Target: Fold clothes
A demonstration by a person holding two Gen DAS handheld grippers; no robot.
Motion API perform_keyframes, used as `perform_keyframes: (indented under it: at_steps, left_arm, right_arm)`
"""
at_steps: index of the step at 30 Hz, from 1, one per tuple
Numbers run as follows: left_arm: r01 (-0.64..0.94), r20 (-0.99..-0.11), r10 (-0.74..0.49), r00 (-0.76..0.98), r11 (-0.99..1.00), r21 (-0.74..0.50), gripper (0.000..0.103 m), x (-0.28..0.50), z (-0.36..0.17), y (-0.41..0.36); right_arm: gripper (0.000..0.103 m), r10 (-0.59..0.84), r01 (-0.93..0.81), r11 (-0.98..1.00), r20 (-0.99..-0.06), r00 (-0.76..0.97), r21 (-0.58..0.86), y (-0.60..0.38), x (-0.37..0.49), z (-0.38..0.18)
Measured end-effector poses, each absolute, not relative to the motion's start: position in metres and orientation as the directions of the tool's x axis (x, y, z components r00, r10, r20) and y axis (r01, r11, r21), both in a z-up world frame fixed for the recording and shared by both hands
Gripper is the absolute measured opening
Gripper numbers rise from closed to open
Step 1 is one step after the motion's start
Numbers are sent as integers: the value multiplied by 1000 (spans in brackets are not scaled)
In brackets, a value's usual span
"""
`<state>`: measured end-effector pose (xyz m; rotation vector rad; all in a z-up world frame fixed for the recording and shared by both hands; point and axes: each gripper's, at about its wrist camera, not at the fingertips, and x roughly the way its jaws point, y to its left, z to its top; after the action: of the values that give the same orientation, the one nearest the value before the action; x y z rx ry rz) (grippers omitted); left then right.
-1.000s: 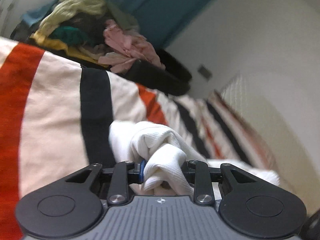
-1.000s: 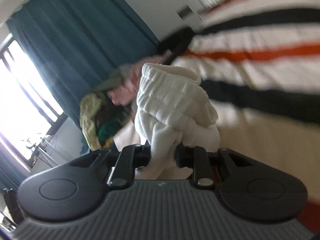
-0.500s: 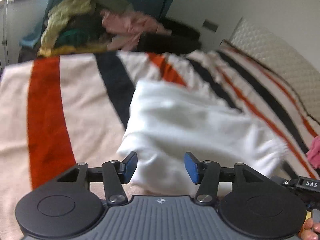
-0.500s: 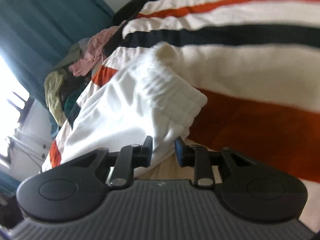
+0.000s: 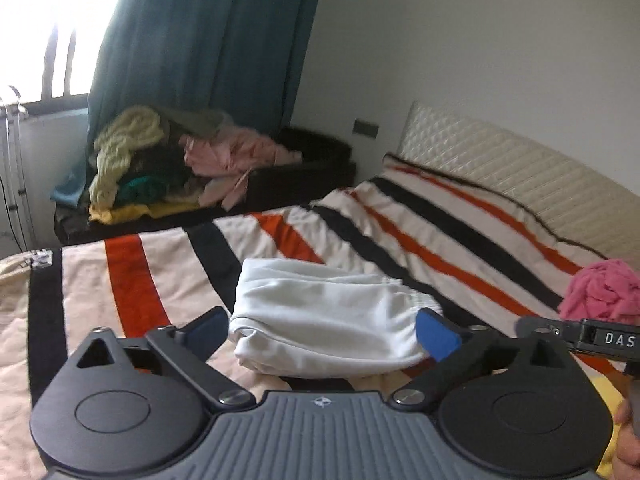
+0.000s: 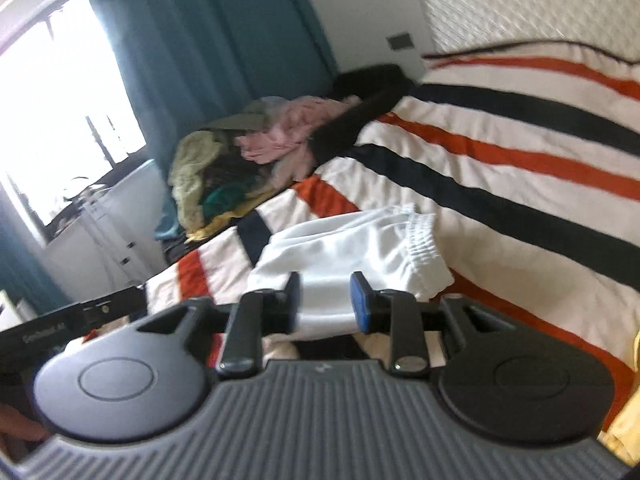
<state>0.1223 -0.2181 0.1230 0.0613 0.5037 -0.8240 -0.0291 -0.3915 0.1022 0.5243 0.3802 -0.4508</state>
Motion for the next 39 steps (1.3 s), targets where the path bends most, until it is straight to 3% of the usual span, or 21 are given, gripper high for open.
perform_keyframes:
  at_steps: [1,2,3,9,17,25,34,39]
  left_arm:
    - [714,-440,-680,586,690,-117,102,108,127,-209]
    - [702,-431,-665,609,706,-97,103,94,129,-200]
    - [689,-422,-650,632,721,-78,103,79,131,-191]
    - [674,-323,-654,684,736,-63,103,12,123,-147]
    - [673,-275,-651,708,740,-17,103,-23,109,-134]
    - [653,-253,-628,736,757,19,103,-16,88,-127]
    - [609,-296,-586,754,793,-20,103,19,59,-113]
    - [604,-314,-576,754,797,-12,103,21,48,-109]
  right_arm:
    - [78,-316,488,790,-437,842,370,-379,-39,107]
    - [87,-327,476,810,-410,851,342,-366,-50,110]
    - [87,-332,464,827,-390,859,318,-355,-59,112]
    - [87,-333,414,878,-313,889,241,-310,-99,108]
    - [87,-374,421,887,-240,896,192,-285,-108,86]
    - [87,-432,475,862,-234,871,176,-279,-87,59]
    - [86,-480,517,836,-213,851,185,-275,-69,33]
    - [86,-487,537,827,-264,832,164,-273,-52,16]
